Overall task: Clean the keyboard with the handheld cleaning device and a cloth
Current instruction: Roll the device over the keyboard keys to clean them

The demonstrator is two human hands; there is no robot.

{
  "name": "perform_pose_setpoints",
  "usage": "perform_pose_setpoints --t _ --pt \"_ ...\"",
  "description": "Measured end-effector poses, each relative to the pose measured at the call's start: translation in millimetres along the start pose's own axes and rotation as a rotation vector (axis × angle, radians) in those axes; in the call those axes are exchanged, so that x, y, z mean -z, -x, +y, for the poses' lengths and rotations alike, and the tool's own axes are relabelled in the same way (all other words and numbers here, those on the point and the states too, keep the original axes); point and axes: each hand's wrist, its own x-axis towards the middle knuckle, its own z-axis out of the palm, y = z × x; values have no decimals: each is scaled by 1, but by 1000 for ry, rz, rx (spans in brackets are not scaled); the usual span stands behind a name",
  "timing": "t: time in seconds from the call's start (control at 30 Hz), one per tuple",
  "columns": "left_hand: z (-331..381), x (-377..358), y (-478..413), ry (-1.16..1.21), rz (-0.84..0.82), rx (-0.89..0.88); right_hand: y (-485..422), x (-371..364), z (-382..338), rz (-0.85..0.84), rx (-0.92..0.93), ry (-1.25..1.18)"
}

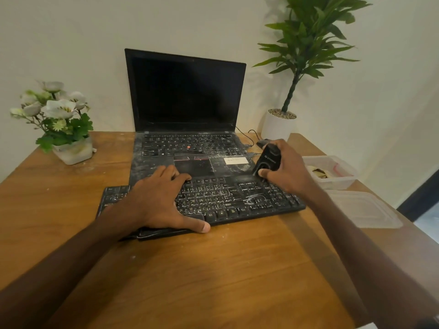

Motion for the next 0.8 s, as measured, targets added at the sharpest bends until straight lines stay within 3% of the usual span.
perform_pose_setpoints --t 0.1,0.23,0.43,0.6,0.8 --pt "1 0 0 0 -1 3 4 -16 -7 -29 82 52" --pt "1 0 0 6 2 2 -3 0 -4 -58 -50 -214" --pt "0 -1 0 0 10 6 5 -14 -6 -40 73 33" --pt "1 0 1 25 7 10 -5 -8 -11 -83 -18 -171" --pt "2 1 1 7 7 6 5 -19 -10 -28 75 -42"
